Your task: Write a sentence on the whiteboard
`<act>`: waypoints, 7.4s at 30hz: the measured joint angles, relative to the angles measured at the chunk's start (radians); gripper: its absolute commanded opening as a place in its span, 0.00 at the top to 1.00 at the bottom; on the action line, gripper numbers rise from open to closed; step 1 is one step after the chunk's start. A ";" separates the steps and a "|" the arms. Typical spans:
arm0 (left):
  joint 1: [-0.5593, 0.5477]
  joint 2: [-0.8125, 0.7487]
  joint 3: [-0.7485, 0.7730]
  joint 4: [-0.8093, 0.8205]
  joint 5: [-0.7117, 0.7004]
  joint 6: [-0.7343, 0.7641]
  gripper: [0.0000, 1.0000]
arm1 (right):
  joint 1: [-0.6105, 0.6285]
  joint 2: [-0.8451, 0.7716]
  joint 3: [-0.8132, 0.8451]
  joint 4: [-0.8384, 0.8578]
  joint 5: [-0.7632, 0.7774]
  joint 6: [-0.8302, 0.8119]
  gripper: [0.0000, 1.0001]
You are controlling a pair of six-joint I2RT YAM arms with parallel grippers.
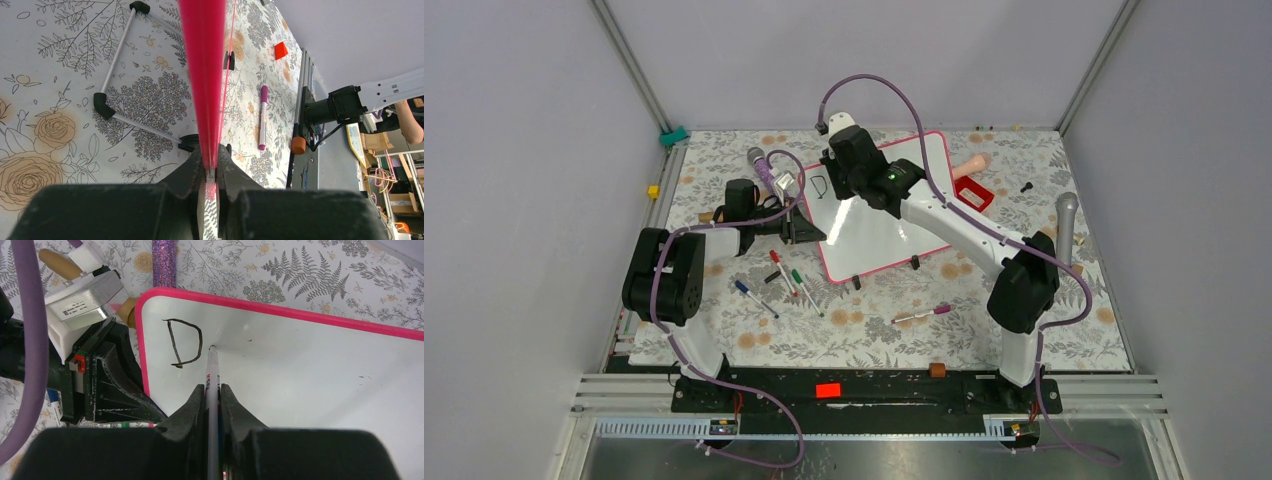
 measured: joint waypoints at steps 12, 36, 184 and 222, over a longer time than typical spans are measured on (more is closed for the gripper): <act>0.000 0.000 0.000 -0.002 -0.001 -0.002 1.00 | 0.000 -0.001 -0.013 0.000 -0.003 0.005 1.00; 0.002 0.002 0.000 -0.004 -0.001 -0.003 1.00 | 0.003 0.000 -0.011 -0.045 -0.006 0.017 1.00; 0.002 0.002 0.006 -0.020 0.001 0.008 1.00 | -0.052 -0.071 -0.006 -0.097 0.050 -0.026 1.00; 0.002 0.002 0.008 -0.021 0.001 0.008 1.00 | -0.059 0.020 0.090 -0.203 -0.023 -0.063 1.00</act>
